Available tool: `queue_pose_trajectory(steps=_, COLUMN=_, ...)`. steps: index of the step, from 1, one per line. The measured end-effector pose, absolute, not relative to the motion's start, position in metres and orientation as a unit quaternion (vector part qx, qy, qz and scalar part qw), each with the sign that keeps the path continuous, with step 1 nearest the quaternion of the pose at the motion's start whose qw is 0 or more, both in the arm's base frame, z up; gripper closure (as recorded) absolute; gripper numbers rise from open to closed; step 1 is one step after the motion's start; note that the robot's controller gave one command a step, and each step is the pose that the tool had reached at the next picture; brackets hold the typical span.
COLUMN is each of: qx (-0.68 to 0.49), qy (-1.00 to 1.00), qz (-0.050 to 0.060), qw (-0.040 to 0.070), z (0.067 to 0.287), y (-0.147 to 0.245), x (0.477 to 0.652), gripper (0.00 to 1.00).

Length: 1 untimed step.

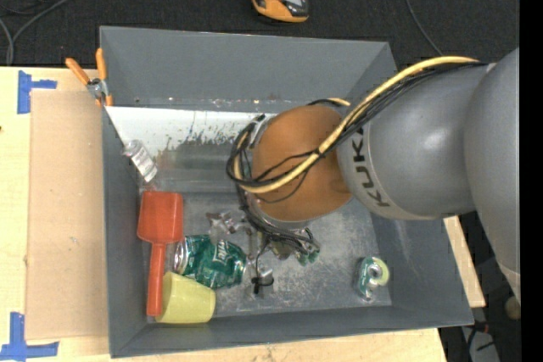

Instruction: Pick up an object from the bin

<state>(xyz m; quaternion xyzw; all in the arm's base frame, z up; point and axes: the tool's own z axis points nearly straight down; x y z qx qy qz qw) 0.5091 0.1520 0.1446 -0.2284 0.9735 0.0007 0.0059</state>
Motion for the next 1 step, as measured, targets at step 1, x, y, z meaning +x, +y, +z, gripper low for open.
queue_pose_trajectory(steps=1, qx=-0.217, qy=0.976, qz=0.002, qw=0.006, z=0.0717, y=0.155, x=0.5469, gripper=1.0)
